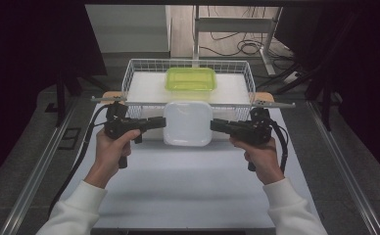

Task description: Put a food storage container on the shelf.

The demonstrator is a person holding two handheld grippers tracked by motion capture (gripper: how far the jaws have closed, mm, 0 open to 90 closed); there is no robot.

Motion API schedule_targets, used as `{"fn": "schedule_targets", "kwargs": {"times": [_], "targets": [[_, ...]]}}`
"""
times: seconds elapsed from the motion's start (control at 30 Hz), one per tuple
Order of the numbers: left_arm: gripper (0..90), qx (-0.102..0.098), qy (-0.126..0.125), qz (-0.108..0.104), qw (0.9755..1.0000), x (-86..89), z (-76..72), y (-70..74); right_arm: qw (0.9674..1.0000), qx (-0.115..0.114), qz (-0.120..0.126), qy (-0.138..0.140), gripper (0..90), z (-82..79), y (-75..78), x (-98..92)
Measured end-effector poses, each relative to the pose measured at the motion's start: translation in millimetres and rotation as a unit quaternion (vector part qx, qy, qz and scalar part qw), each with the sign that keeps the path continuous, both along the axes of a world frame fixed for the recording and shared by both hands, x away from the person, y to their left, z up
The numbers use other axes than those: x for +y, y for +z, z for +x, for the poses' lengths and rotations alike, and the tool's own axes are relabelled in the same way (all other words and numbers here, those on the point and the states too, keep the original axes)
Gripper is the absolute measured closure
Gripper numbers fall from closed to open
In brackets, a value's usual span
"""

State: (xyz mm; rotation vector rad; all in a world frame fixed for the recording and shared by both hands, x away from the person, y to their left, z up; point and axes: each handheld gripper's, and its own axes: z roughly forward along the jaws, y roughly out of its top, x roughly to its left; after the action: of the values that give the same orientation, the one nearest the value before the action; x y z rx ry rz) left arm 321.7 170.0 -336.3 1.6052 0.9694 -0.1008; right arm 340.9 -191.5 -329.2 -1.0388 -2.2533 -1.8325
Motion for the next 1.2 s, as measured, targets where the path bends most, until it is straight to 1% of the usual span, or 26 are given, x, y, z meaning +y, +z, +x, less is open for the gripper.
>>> {"fn": "schedule_targets", "kwargs": {"times": [0.23,0.4,0.57,0.63,0.73,0.83,0.9,0.97,1.13,1.2], "targets": [[79.2,-0.011,0.004,-0.002,0.9999,2.8,9.9,20.7,0.9999,-0.013,0.001,-0.002,78.5,9.6,21.2,3.8],[79.2,-0.026,0.001,0.002,0.9997,3.5,20.1,42.6,0.9997,-0.023,0.005,-0.005,78.6,16.2,39.6,4.9],[79.1,-0.04,-0.001,0.002,0.9992,0.3,28.0,63.5,0.9992,-0.038,0.012,-0.005,78.6,23.1,58.5,1.4],[79.2,-0.049,-0.001,0.005,0.9988,-2.2,30.2,73.4,0.999,-0.042,0.016,-0.006,78.7,27.4,64.5,-0.9],[79.4,-0.053,-0.001,0.003,0.9986,-3.4,34.8,82.9,0.9987,-0.046,0.022,-0.006,78.7,32.7,73.5,-3.7],[79.4,-0.055,-0.002,0.002,0.9985,-3.7,42.4,90.3,0.9986,-0.047,0.024,-0.006,78.8,38.9,81.6,-4.9],[79.4,-0.054,-0.001,0.0,0.9985,-3.0,49.2,93.2,0.9986,-0.047,0.025,-0.006,78.8,43.2,84.9,-5.0],[79.4,-0.049,0.0,-0.007,0.9988,-1.5,57.2,94.4,0.9986,-0.041,0.033,-0.003,78.9,51.2,86.4,-4.8],[79.4,-0.036,0.001,-0.015,0.9992,2.5,80.4,97.3,0.9987,-0.023,0.045,0.001,79.2,73.8,88.3,-3.3],[79.4,-0.025,0.004,-0.027,0.9993,3.5,88.1,97.6,0.9987,-0.015,0.048,0.004,79.3,81.7,89.8,-3.0]]}}
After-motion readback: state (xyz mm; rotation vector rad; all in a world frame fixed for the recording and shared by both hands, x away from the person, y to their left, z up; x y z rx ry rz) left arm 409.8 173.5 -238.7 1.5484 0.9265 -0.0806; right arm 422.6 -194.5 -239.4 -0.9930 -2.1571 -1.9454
